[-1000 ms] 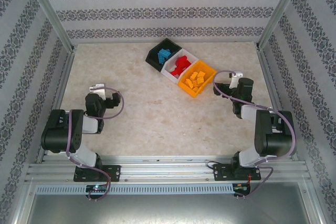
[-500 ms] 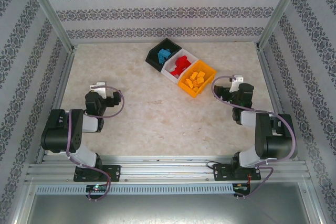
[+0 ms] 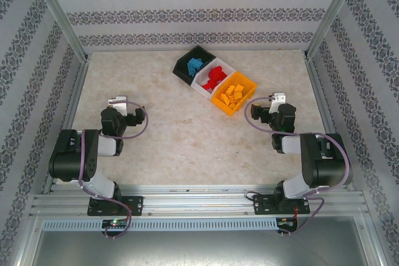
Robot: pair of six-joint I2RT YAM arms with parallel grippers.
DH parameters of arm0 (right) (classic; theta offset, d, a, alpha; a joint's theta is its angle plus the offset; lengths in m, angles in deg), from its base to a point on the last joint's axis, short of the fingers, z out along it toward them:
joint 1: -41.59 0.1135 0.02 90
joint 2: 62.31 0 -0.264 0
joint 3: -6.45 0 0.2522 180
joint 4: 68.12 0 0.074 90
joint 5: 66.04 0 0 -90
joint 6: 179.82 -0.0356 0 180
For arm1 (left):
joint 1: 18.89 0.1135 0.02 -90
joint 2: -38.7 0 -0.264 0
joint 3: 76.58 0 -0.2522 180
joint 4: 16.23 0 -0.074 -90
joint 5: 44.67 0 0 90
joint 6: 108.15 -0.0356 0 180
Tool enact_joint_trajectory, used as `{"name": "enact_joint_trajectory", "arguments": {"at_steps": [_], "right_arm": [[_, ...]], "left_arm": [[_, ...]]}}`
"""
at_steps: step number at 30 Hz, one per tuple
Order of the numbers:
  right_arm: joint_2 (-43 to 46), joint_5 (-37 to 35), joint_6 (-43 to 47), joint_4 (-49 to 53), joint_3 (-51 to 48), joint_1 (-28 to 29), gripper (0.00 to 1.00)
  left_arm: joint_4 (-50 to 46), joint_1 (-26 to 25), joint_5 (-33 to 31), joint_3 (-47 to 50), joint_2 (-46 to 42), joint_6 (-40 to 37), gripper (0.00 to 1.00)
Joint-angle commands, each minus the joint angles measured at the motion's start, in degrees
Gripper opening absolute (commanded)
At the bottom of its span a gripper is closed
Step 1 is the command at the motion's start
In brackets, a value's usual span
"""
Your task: Sort the legos into containers by color
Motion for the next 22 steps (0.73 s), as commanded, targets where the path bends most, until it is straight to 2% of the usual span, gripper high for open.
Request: {"name": "enact_joint_trajectory", "arguments": {"at_steps": [1, 22], "right_arm": [[0.2, -1.4, 0.2, -2.5, 0.6, 0.2, 0.98], [0.3, -3.1, 0.8, -2.5, 0.5, 1.0, 0.98]], "left_arm": [[-0.6, -0.2, 1.1, -0.7, -0.1, -1.1, 1.00], [-0.5, -0.2, 1.1, -0.7, -0.1, -1.1, 1.00]]}}
